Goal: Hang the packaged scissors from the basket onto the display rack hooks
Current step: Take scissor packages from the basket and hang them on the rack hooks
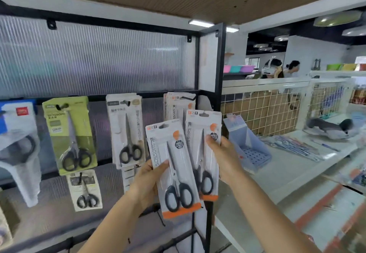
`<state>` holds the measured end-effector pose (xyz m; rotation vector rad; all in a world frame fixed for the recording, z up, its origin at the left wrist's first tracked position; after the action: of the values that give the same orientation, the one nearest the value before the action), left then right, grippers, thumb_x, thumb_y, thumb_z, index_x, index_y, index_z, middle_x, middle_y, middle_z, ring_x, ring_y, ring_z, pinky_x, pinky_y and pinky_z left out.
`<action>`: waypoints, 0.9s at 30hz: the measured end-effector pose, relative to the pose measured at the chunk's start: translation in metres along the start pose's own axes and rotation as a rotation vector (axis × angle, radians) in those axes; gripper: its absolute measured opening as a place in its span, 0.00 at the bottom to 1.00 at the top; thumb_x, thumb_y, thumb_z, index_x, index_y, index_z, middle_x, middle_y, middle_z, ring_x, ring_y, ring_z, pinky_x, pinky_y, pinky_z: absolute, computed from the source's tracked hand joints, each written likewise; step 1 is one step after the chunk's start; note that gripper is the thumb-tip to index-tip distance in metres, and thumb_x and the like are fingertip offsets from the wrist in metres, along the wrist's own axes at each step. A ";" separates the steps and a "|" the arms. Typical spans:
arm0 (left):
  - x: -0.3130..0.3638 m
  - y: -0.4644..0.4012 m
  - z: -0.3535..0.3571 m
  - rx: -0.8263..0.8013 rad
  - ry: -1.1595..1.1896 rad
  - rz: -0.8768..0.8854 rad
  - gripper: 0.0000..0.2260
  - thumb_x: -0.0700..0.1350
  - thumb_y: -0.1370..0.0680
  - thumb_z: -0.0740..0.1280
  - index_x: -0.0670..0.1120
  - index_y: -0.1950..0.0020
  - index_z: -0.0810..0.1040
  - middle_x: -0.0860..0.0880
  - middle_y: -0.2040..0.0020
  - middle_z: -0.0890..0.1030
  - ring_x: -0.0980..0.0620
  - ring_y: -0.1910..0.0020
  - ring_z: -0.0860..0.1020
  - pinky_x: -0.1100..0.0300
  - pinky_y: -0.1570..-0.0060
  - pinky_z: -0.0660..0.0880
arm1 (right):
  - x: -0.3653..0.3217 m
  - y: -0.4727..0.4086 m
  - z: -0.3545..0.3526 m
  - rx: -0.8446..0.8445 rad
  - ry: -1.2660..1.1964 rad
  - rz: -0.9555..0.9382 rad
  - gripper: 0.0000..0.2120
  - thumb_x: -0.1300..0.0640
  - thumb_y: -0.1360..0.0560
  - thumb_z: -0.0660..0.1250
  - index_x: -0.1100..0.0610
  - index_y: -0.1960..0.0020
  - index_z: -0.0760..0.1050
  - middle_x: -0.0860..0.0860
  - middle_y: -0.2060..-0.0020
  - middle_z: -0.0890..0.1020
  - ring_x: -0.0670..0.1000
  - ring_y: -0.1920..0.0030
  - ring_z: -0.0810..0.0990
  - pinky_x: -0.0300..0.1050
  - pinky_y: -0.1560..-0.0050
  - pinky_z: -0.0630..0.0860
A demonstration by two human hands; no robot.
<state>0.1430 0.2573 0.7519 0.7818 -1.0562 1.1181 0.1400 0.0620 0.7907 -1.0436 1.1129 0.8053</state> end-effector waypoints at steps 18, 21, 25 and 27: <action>0.031 -0.078 -0.029 -0.009 -0.074 0.111 0.06 0.38 0.22 0.63 0.43 0.50 0.80 0.47 0.59 0.85 0.54 0.66 0.83 0.64 0.70 0.77 | -0.015 -0.095 0.013 0.028 0.098 -0.045 0.06 0.55 0.22 0.65 0.54 0.46 0.77 0.44 0.57 0.80 0.42 0.54 0.77 0.32 0.61 0.69; 0.028 -0.086 -0.029 -0.006 -0.102 0.105 0.06 0.38 0.21 0.63 0.42 0.48 0.80 0.46 0.58 0.85 0.53 0.66 0.83 0.64 0.70 0.78 | -0.008 -0.101 0.012 0.034 0.103 -0.012 0.10 0.55 0.23 0.66 0.57 0.44 0.78 0.48 0.53 0.81 0.45 0.51 0.77 0.34 0.60 0.68; 0.025 -0.092 -0.030 -0.014 -0.120 0.096 0.08 0.38 0.21 0.62 0.39 0.45 0.79 0.45 0.60 0.85 0.54 0.70 0.81 0.65 0.73 0.75 | -0.005 -0.113 0.013 0.015 0.104 0.019 0.08 0.54 0.23 0.66 0.55 0.44 0.77 0.47 0.51 0.80 0.44 0.49 0.76 0.38 0.53 0.67; 0.024 -0.094 -0.030 -0.020 -0.120 0.090 0.09 0.38 0.21 0.63 0.40 0.44 0.79 0.45 0.58 0.85 0.54 0.68 0.82 0.65 0.72 0.75 | -0.004 -0.118 0.017 0.004 0.103 0.026 0.08 0.55 0.23 0.66 0.55 0.45 0.77 0.46 0.53 0.80 0.41 0.53 0.76 0.36 0.56 0.68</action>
<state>0.2436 0.2657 0.7658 0.7993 -1.2117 1.1463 0.2513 0.0396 0.8259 -1.0795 1.2168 0.7769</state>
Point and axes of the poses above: each hand's wrist, its own y-axis away from the middle knuckle, its own z-axis out of the palm, x = y × z, the point moved 5 cm from there along -y, towards the middle knuckle
